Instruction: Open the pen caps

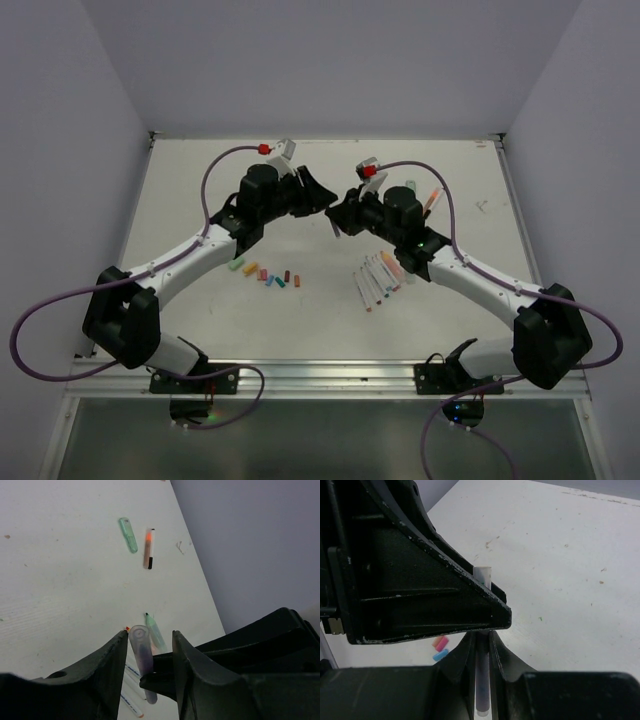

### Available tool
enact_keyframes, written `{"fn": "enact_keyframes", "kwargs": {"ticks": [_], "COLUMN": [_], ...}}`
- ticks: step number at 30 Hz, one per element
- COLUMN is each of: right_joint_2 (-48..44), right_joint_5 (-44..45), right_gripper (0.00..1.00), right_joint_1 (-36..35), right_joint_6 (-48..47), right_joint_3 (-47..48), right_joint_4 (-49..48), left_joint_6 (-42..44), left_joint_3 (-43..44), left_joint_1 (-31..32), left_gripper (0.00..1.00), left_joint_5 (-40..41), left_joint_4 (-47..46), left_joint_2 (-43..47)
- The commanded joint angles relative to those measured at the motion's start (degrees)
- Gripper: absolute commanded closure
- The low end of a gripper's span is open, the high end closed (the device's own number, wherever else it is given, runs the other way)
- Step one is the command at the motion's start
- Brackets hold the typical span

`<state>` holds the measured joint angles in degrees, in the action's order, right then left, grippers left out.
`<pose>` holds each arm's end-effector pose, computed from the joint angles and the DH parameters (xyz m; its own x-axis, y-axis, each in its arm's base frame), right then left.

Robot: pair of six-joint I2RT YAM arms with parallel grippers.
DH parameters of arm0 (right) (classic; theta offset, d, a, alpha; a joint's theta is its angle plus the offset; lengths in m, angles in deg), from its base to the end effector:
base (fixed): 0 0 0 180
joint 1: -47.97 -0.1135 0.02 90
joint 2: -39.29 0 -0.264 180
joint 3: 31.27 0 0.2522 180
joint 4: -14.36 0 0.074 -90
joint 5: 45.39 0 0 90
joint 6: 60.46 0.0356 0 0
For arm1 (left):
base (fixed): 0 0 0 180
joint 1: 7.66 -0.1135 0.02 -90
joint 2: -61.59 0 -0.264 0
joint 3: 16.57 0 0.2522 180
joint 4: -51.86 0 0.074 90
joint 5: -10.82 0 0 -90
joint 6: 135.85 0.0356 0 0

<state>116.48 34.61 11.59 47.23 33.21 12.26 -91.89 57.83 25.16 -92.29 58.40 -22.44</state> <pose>0.2497 0.1916 0.2954 -0.3605 0.1061 -0.9267 -0.6424 0.6921 0.3291 0.2860 -0.1941 0.3036 -0.6742 -0.3994 -0.6212 0.3250 0.5948 -0.7352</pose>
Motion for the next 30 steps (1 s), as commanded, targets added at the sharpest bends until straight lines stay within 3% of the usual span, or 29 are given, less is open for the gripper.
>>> {"fn": "enact_keyframes", "kwargs": {"ticks": [1, 5, 8, 9, 11, 13, 14, 18, 26, 30], "right_joint_2": [-0.64, -0.64, -0.72, -0.64, -0.46, -0.2, 0.07, 0.77, 2.7, 3.41], "right_joint_5": [0.77, 0.77, 0.51, 0.42, -1.07, -1.95, -2.91, -4.67, -6.26, -7.14], "right_gripper": [1.0, 1.0, 1.0, 1.0, 0.98, 0.88, 0.78, 0.68, 0.69, 0.86], "right_joint_1": [-0.45, -0.71, -0.8, -0.97, -0.97, -0.97, -0.97, -0.89, -0.97, -1.06], "right_joint_6": [-1.17, -1.17, -1.35, -1.35, -1.08, -0.47, 0.23, 1.73, 1.64, 1.64], "right_joint_3": [-0.18, -0.36, -0.62, -0.71, -0.97, -1.24, -1.5, -2.03, -0.27, 0.43], "right_joint_4": [-3.3, -3.39, -3.3, -3.3, -3.39, -3.48, -3.65, -5.14, -5.59, -5.68], "left_joint_6": [-0.8, -0.72, -0.54, -0.63, -0.54, -0.45, -0.19, 0.25, 1.66, 2.01], "left_joint_3": [1.5, 1.15, 0.62, 0.18, -0.26, -0.7, -0.87, -2.28, -3.78, -4.83], "left_joint_1": [0.4, 0.4, 0.41, 0.49, 0.49, 0.49, 0.41, 0.49, 0.58, 0.58], "left_gripper": [0.58, 0.65, 0.81, 0.91, 1.0, 1.0, 1.0, 1.0, 1.0, 1.0], "left_joint_5": [3.34, 4.75, 5.81, 6.07, 6.16, 5.37, 5.02, 3.79, 0.8, -0.43], "left_joint_4": [-2.71, -2.88, -3.32, -3.58, -4.55, -4.99, -5.34, -6.4, -6.93, -8.15], "left_joint_2": [0.27, 0.88, 1.32, 1.76, 2.03, 2.38, 2.55, 4.13, 5.89, 6.33]}}
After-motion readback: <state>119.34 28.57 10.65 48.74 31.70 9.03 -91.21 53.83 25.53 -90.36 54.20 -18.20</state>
